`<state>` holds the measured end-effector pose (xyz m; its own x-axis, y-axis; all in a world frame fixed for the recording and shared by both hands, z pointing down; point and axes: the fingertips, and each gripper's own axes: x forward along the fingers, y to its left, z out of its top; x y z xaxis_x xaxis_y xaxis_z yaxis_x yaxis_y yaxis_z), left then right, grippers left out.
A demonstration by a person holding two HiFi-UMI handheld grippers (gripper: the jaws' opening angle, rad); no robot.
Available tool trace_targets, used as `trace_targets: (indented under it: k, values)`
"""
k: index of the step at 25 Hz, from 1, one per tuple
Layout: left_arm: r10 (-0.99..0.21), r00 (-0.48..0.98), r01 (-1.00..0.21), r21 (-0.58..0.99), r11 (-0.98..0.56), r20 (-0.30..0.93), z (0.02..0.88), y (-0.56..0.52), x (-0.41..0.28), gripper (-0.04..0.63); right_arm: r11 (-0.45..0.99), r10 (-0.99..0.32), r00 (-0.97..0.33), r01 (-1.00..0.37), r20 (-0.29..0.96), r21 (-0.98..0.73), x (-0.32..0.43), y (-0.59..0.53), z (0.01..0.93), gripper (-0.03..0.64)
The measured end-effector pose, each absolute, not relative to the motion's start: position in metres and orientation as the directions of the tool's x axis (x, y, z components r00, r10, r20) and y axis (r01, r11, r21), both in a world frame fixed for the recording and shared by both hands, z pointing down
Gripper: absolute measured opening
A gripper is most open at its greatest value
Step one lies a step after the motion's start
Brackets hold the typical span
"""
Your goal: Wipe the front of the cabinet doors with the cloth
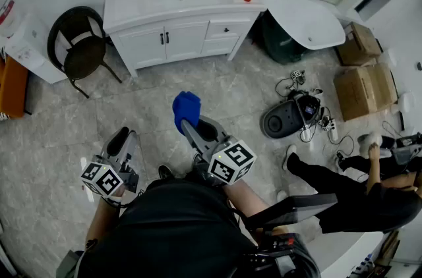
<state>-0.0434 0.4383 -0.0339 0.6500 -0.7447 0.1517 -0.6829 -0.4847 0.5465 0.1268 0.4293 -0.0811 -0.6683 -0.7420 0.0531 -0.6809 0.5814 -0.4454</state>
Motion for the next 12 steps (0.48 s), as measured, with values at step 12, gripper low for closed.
trace_targets:
  k: [12]
  values:
    - [-0.723,0.672,-0.663,0.565,-0.491,0.159,-0.042,0.454,-0.017,0.132,0.588,-0.751,-0.660,-0.688,0.028,-0.426,0.136,0.439,-0.089,0.058]
